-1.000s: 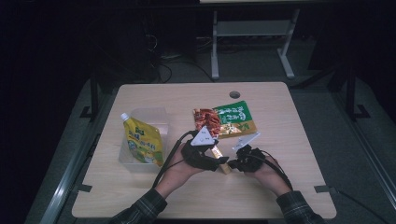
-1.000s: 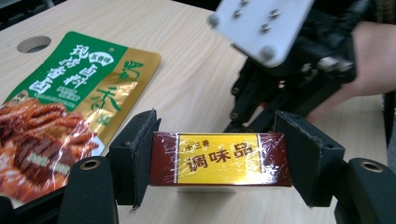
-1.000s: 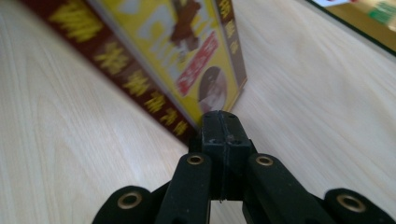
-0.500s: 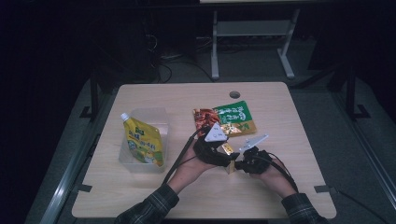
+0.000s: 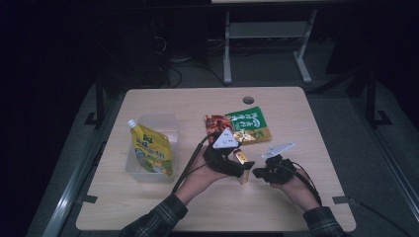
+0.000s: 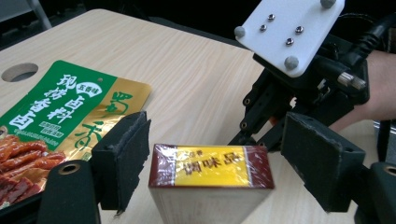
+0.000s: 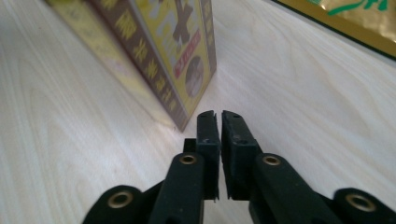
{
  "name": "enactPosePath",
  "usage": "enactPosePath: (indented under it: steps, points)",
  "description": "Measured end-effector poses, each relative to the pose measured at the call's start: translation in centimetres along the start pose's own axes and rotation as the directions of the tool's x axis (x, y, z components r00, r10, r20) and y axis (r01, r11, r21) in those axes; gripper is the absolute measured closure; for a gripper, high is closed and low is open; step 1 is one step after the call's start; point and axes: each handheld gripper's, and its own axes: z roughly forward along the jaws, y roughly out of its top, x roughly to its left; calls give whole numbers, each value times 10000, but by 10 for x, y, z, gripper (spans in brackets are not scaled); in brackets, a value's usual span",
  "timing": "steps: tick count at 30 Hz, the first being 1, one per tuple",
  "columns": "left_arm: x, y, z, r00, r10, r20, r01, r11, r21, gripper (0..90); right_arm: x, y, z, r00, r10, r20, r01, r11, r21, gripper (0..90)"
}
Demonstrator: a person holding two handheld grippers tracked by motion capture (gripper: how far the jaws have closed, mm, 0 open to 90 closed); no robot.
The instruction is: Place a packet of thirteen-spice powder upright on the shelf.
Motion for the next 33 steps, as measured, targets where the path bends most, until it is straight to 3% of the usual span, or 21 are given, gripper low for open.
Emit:
enactPosePath:
  steps: [5, 9, 12, 22, 33]
  points:
    - [-1, -1, -15, 10000, 81, 20, -81, 9999, 116, 199, 5, -9, -10, 9997, 149, 198, -145, 9997, -188, 679]
    - [-1, -8, -27, 10000, 2, 72, -5, 9994, 353, 181, 13, -15, -15, 9985, 430, 337, -418, 9986, -335, 510]
    - [-2, -17, -36, 10000, -6, 3, 6, 9987, 517, 173, 20, -17, -17, 9982, 431, 414, -411, 9979, -491, 448]
    - [-8, -62, -57, 9984, -572, 8, 569, 9944, 887, 172, 39, -11, -17, 9980, 508, 367, -465, 9930, -1090, 380]
    - [-14, -110, -76, 9942, -1073, -15, 1066, 9856, 1315, 172, 44, 7, 8, 9973, 517, 529, -455, 9926, -1127, 368]
